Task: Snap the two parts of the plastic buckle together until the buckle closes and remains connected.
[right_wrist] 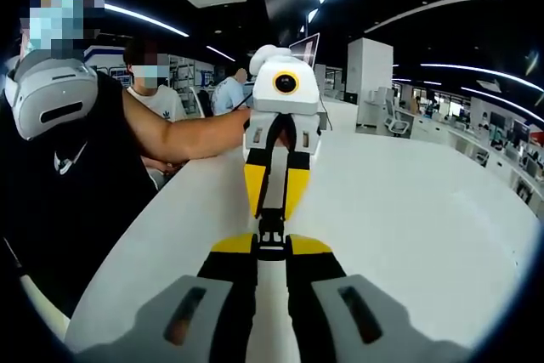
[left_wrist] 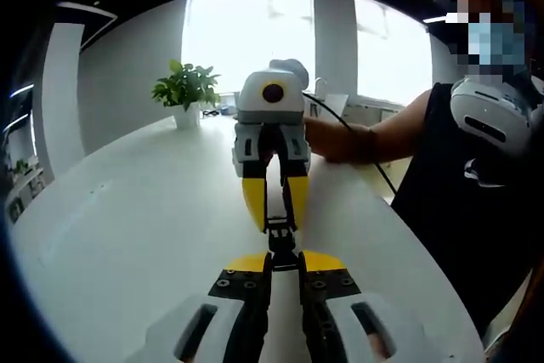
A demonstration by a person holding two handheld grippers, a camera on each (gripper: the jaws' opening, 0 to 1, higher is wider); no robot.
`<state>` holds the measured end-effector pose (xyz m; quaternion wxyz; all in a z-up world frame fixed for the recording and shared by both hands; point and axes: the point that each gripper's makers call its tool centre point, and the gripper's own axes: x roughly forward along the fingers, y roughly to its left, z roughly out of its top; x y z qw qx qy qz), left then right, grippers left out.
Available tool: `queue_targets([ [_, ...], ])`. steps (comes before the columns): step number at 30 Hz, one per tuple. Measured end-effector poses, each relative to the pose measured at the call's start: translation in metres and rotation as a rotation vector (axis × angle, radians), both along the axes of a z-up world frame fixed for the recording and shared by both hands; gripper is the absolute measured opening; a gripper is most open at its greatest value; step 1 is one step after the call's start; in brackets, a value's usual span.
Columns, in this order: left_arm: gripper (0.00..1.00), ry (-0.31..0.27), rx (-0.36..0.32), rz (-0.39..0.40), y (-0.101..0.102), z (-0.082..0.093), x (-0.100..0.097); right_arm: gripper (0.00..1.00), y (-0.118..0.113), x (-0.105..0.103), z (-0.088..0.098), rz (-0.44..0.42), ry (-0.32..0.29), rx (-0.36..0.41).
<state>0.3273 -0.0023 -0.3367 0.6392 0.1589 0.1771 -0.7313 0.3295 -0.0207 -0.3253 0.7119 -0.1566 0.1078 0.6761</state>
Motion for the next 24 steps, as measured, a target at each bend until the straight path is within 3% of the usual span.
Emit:
queue_targets([
  [15,0.10,-0.034,-0.003,0.016,-0.005,0.000,0.003,0.10,0.001,0.005,0.001,-0.005,-0.027,0.014],
  [24,0.09,-0.058,-0.039,0.039,-0.007,0.011,0.008,0.09,0.002,0.009,0.010,-0.019,-0.052,0.057],
])
